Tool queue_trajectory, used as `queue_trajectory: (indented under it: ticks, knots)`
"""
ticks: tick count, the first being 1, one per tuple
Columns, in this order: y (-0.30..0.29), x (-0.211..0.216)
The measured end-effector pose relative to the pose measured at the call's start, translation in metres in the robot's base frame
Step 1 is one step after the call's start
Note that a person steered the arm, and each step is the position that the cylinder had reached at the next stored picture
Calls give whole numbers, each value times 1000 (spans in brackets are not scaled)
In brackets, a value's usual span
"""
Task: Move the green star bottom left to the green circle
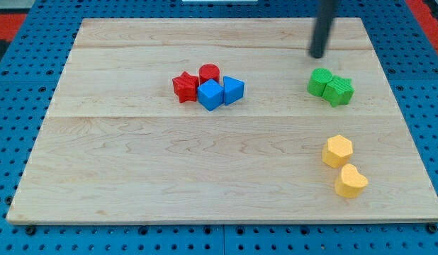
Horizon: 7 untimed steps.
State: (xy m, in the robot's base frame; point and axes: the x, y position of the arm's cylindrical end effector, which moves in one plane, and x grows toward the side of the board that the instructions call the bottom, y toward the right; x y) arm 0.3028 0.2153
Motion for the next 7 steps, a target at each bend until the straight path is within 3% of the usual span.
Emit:
queue_trajectory:
  ticks: [1,2,3,7]
  knots:
    - [54,84]
    - [13,118]
    - [-67,100]
    - [-82,43]
